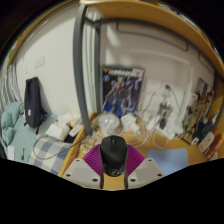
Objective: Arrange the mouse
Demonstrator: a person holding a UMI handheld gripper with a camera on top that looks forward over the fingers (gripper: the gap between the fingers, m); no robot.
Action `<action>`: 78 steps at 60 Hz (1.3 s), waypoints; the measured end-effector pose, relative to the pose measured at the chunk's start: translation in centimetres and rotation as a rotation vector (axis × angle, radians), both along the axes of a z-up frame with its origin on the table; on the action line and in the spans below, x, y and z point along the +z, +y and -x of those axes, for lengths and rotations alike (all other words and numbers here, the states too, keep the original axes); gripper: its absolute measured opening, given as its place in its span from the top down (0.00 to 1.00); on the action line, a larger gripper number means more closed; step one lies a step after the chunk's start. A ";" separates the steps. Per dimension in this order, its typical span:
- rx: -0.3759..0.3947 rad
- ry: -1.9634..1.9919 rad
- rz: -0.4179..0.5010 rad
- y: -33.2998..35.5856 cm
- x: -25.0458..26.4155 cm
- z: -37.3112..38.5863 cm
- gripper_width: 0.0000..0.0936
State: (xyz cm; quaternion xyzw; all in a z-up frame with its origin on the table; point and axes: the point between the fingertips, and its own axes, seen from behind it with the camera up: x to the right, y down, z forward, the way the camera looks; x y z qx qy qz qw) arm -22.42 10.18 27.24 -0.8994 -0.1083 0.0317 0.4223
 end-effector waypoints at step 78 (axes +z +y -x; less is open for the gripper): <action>-0.167 -0.030 0.269 3.2 -17.7 -31.7 0.37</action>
